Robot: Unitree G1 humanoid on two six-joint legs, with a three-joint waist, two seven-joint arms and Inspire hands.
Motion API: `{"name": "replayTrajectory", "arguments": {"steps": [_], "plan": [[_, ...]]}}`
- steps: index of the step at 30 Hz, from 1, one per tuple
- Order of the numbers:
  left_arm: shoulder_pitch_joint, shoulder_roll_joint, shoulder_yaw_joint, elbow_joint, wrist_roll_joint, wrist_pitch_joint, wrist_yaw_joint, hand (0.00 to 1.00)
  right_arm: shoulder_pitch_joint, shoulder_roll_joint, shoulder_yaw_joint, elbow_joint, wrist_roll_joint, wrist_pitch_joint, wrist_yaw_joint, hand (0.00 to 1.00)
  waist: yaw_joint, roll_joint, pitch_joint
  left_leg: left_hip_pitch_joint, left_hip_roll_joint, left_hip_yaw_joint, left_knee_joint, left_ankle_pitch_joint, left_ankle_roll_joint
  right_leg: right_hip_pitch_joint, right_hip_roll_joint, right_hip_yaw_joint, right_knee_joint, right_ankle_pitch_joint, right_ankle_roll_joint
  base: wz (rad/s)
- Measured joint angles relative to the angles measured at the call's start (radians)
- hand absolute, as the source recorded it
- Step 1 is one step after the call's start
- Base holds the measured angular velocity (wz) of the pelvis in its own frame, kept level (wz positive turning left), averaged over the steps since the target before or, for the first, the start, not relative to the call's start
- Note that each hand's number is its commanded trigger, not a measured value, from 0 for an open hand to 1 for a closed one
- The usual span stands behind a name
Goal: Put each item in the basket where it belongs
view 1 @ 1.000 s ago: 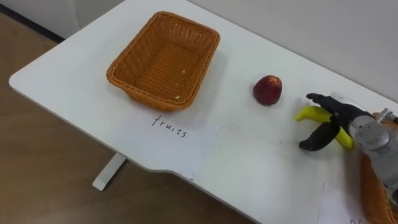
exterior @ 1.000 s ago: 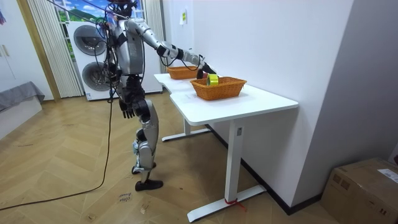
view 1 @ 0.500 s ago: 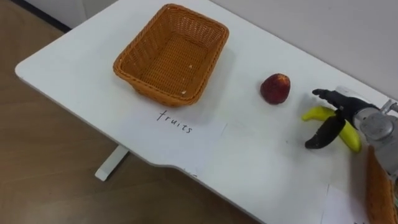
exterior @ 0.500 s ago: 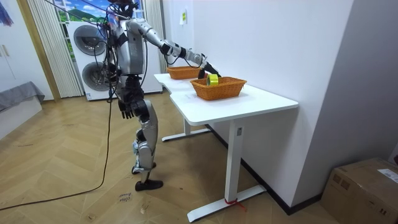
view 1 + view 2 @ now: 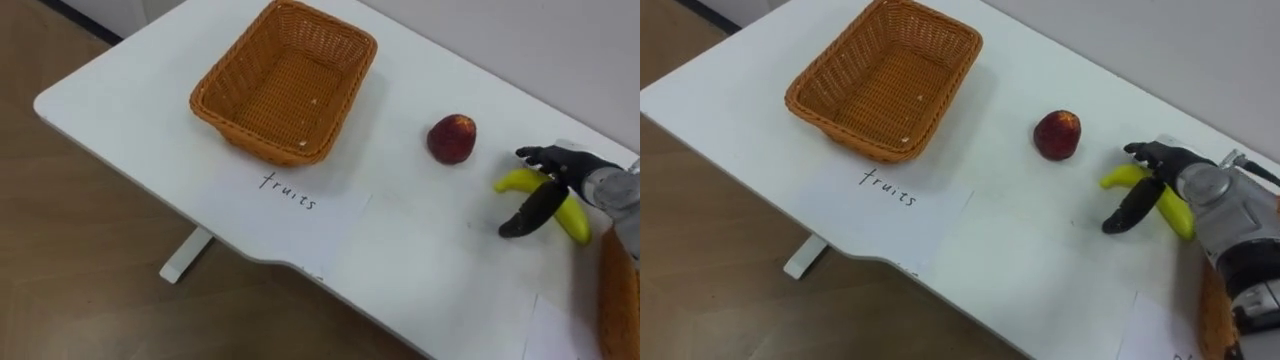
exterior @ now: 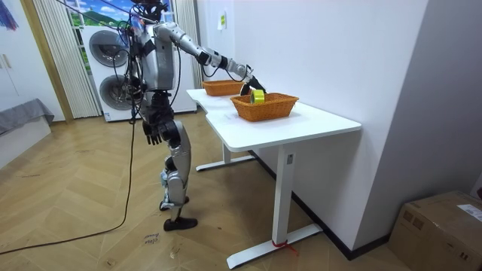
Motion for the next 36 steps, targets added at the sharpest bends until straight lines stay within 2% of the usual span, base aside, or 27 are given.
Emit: {"name": "replayTrajectory", "arguments": {"steps": [14, 15, 16, 17, 21, 23, 25, 28, 36], "plan": [[-0.031, 0.001, 0.0, -0.001, 0.0, 0.002, -0.012, 0.0, -0.033, -0.007, 0.038, 0.047, 0.019, 0.001, 0.058, 0.0, 0.006, -0.012, 0.0027, -0.005, -0.003, -0.009, 0.001, 0.001, -0.003, -0.003, 0.003, -0.005, -0.001, 0.0, 0.0, 0.01], [-0.034, 0.001, 0.0, -0.001, 0.0, 0.002, -0.012, 0.0, -0.033, -0.007, 0.038, 0.047, 0.019, 0.001, 0.058, 0.42, 0.006, -0.013, 0.003, -0.006, -0.003, -0.009, 0.002, 0.001, -0.003, -0.003, 0.003, -0.005, -0.001, 0.0, 0.0, 0.0], [-0.036, 0.002, 0.0, -0.001, 0.0, 0.002, -0.012, 0.0, -0.033, -0.007, 0.038, 0.047, 0.019, 0.001, 0.058, 0.62, 0.006, -0.013, 0.0034, -0.007, -0.003, -0.01, 0.003, 0.001, -0.003, -0.003, 0.003, -0.006, -0.001, 0.0, 0.0, 0.0], [-0.037, 0.002, 0.0, -0.001, 0.0, 0.001, -0.012, 0.0, -0.033, -0.007, 0.038, 0.047, 0.019, 0.001, 0.058, 1.0, 0.006, -0.013, 0.0037, -0.007, -0.003, -0.01, 0.003, 0.001, -0.003, -0.003, 0.003, -0.006, -0.001, 0.0, 0.0, 0.0], [-0.041, 0.002, 0.0, -0.001, 0.0, 0.0, -0.012, 0.0, -0.033, -0.009, 0.039, 0.046, 0.016, 0.002, 0.051, 1.0, 0.008, -0.014, 0.0038, -0.007, -0.003, -0.011, 0.004, 0.001, -0.003, -0.003, 0.003, -0.006, -0.001, 0.0, 0.0, 0.0], [-0.043, 0.002, -0.002, -0.001, 0.0, 0.0, -0.012, 0.0, -0.037, -0.024, 0.039, 0.046, 0.014, 0.002, 0.035, 1.0, 0.01, -0.014, 0.0038, -0.007, -0.002, -0.009, 0.004, 0.001, -0.003, -0.003, 0.003, -0.006, -0.001, 0.0, 0.0, 0.0], [-0.047, 0.006, -0.018, -0.001, -0.001, 0.0, -0.01, 0.0, -0.037, -0.049, 0.039, 0.052, 0.018, 0.005, 0.034, 1.0, 0.028, -0.015, 0.0045, -0.005, -0.001, -0.004, 0.003, 0.001, -0.003, -0.003, 0.003, -0.004, -0.001, 0.0, 0.0, 0.0], [-0.049, 0.006, -0.019, -0.001, -0.001, -0.002, -0.009, 0.0, -0.037, -0.052, 0.039, 0.061, 0.019, 0.01, 0.029, 1.0, 0.032, -0.019, 0.0098, -0.004, 0.001, -0.003, 0.003, 0.001, -0.003, -0.002, 0.005, -0.005, -0.001, 0.0, 0.0, 0.0], [-0.048, 0.006, -0.023, 0.005, -0.001, -0.009, -0.008, 0.0, -0.035, -0.051, 0.047, 0.031, 0.01, 0.025, 0.021, 1.0, 0.03, -0.014, 0.0152, -0.001, 0.002, 0.005, 0.004, 0.001, -0.004, 0.0, 0.005, 0.002, -0.001, 0.001, -0.001, -0.02]]}}
